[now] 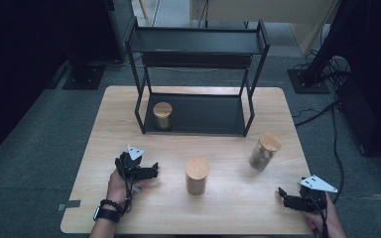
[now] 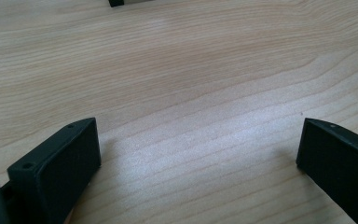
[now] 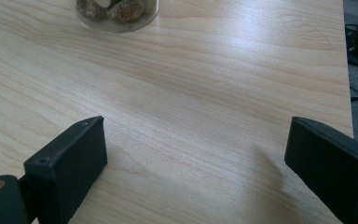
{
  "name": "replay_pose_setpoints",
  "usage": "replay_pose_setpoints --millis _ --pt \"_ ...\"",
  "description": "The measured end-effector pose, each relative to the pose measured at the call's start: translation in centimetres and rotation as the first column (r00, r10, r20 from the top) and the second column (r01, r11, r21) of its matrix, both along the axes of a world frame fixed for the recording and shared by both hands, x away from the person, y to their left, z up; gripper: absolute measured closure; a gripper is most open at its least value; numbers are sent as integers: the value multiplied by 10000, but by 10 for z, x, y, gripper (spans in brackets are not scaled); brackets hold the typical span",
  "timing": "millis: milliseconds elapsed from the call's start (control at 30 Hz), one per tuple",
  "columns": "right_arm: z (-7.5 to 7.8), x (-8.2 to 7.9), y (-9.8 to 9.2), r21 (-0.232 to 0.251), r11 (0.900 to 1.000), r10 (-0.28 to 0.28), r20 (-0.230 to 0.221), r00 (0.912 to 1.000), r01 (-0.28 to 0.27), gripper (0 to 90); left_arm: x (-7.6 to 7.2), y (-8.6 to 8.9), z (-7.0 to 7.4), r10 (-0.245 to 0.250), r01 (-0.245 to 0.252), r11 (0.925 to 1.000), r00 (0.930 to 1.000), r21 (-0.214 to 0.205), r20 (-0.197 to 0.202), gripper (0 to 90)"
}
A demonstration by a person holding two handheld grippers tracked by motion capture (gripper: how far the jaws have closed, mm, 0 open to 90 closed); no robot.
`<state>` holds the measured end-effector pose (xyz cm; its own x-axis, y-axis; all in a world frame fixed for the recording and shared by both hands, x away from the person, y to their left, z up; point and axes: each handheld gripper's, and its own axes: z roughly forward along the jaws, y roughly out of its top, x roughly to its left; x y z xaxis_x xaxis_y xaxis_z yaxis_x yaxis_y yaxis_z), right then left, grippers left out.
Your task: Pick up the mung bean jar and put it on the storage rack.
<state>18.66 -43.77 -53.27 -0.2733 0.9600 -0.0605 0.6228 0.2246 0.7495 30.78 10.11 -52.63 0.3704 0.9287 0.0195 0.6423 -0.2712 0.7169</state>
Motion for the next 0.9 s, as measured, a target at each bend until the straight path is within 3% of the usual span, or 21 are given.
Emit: replay_pose_setpoints --millis 900 --pt "0 0 0 7 10000 -1 -1 10000 1 49 -11 10 0 -144 144 9999 9999 22 -12 0"
